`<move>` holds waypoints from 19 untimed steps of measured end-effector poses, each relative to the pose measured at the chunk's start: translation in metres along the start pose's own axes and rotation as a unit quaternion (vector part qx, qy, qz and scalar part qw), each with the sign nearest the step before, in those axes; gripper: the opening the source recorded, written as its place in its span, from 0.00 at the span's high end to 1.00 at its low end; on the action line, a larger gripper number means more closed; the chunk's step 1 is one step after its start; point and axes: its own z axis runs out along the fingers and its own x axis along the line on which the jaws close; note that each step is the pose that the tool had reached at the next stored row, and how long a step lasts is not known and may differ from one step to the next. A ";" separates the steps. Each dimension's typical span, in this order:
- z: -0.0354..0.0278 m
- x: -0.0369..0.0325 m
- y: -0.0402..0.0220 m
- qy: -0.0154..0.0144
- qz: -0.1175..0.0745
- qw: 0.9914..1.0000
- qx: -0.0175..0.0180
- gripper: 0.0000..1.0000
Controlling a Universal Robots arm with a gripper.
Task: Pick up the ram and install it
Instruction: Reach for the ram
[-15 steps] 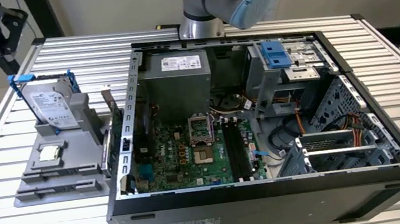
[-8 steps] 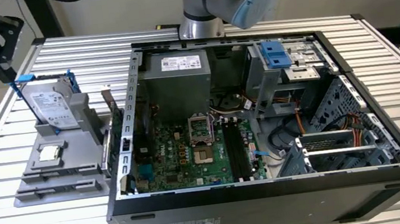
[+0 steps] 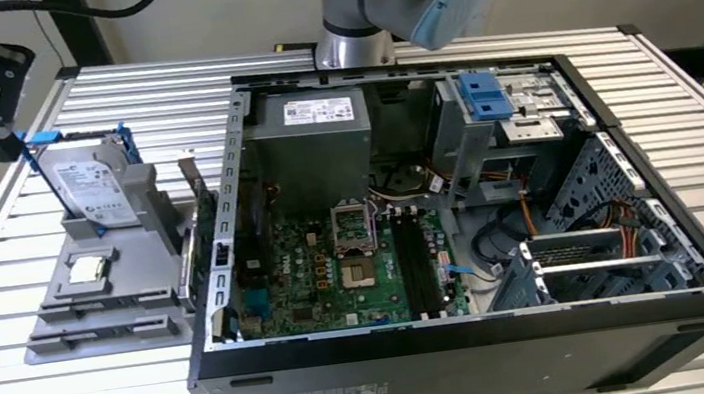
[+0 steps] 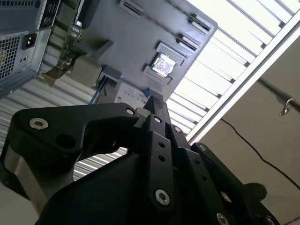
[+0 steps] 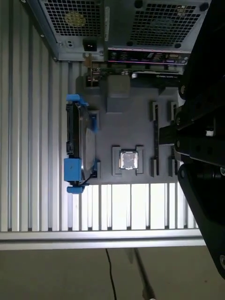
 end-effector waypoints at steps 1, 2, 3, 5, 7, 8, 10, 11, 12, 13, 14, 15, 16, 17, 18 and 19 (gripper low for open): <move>0.0001 0.0000 -0.0022 0.000 0.001 1.000 0.000 1.00; 0.0002 0.0000 -0.0043 0.000 0.003 1.000 0.000 1.00; 0.0003 -0.0001 -0.0066 0.000 0.004 1.000 0.000 1.00; 0.0006 -0.0002 -0.0112 0.000 0.007 1.000 0.000 1.00; 0.0007 -0.0002 -0.0159 0.000 0.009 1.000 0.000 1.00; 0.0009 -0.0003 -0.0184 -0.001 0.010 1.000 0.000 1.00; 0.0013 -0.0004 -0.0237 -0.001 0.012 1.000 0.000 1.00; 0.0016 -0.0004 -0.0267 -0.001 0.012 1.000 0.000 1.00; 0.0018 -0.0004 -0.0293 -0.001 0.013 1.000 0.000 1.00; 0.0019 -0.0005 -0.0320 -0.001 0.014 1.000 0.000 1.00; 0.0020 -0.0005 -0.0348 -0.001 0.014 1.000 0.000 1.00; 0.0022 -0.0006 -0.0378 -0.001 0.015 1.000 0.000 1.00; 0.0023 -0.0006 -0.0406 -0.001 0.015 1.000 0.000 1.00; 0.0026 -0.0007 -0.0435 -0.001 0.015 1.000 0.000 1.00; 0.0028 -0.0008 -0.0465 -0.001 0.016 1.000 0.000 1.00; 0.0030 -0.0008 -0.0495 -0.001 0.016 1.000 0.000 1.00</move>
